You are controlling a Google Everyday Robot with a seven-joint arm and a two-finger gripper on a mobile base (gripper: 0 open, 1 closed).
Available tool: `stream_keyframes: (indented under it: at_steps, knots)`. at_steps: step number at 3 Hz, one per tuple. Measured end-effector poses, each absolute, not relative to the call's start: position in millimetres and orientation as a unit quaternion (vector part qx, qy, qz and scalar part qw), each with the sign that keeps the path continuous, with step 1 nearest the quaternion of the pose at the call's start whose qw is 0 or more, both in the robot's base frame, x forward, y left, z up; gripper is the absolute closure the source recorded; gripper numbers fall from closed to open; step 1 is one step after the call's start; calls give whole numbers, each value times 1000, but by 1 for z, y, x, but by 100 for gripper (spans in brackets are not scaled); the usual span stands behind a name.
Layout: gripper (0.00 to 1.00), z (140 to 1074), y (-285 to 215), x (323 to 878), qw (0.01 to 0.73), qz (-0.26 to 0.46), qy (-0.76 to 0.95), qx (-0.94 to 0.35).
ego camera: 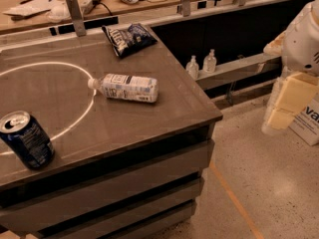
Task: Place blue plastic bottle upright
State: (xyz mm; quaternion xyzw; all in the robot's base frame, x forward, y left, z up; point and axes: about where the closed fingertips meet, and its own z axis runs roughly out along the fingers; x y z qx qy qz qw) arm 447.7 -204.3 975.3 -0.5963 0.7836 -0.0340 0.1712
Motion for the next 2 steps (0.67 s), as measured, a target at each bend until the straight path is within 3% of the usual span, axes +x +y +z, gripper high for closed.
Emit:
stream_keyframes:
  at_steps: [2]
  knots:
    - [0,974,-148,511,209,-23,785,-582]
